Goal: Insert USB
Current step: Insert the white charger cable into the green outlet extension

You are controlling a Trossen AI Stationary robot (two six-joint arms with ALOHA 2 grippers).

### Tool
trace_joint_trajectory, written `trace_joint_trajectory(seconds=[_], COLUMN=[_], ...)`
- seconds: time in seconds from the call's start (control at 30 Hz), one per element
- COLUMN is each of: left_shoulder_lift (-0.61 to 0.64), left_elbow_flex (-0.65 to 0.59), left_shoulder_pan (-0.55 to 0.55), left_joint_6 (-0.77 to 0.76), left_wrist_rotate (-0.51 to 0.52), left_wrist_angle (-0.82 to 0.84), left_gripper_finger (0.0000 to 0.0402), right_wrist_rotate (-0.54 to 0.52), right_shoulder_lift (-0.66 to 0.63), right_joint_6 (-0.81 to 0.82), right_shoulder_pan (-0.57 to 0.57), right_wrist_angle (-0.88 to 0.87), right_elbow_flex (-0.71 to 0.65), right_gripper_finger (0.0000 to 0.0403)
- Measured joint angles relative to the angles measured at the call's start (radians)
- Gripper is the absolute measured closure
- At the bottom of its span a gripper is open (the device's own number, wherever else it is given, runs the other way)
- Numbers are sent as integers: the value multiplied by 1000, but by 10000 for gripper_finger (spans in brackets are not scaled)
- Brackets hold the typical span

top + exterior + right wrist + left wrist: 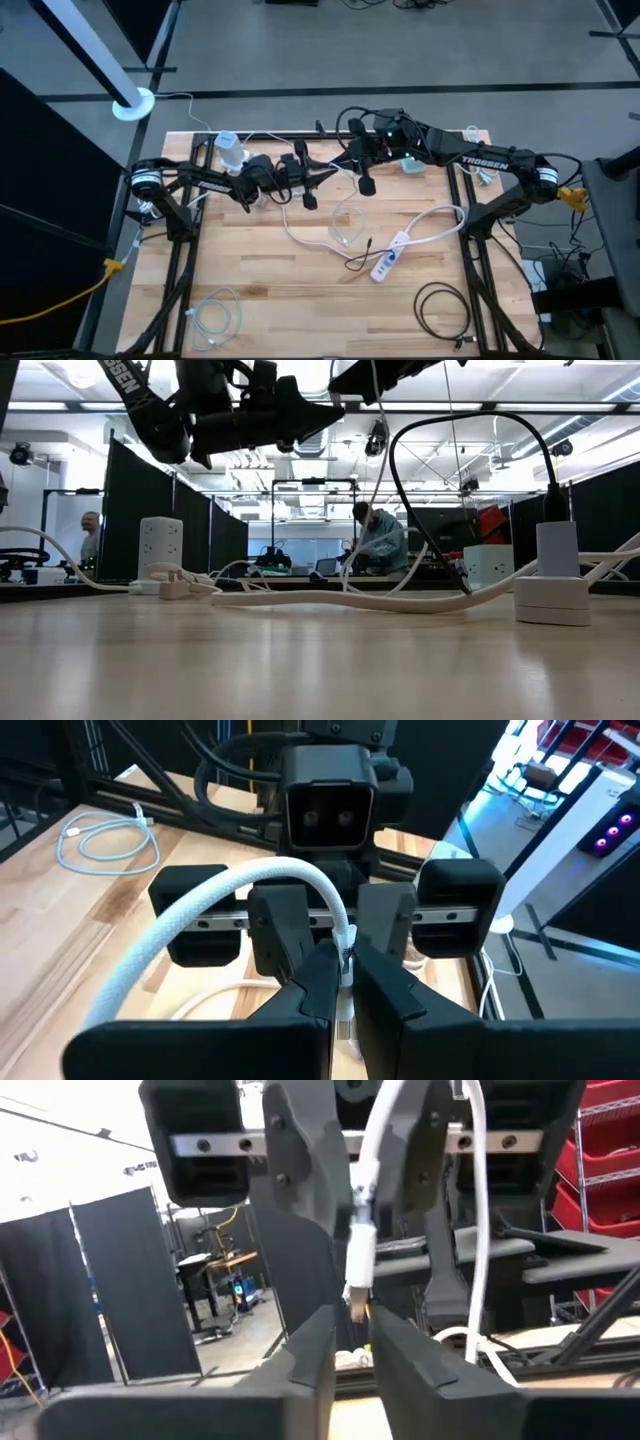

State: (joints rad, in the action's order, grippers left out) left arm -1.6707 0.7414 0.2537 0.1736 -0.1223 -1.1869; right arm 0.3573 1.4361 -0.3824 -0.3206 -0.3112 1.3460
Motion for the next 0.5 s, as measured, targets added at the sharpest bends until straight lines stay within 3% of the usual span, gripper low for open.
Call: trace_joint_trajectory(seconds=[0.3,0.4,0.5], left_shoulder_lift=[0,0,0], left_elbow_flex=[0,0,0], left_shoulder_pan=[-3,-3,-3], left_joint_6=[-9,-10,-11], left_wrist_rotate=[0,0,0], left_wrist_angle=[-4,-3,-4], left_gripper_finger=[262,295,366], right_wrist_rotate=[0,0,0], right_shoulder_lift=[0,0,0], right_joint_6=[4,6,7], right_shoulder_pan=[0,0,0], right_wrist_angle=[-1,-2,-3], right_elbow_flex=[0,-1,-1], right_gripper_finger=[394,394,394])
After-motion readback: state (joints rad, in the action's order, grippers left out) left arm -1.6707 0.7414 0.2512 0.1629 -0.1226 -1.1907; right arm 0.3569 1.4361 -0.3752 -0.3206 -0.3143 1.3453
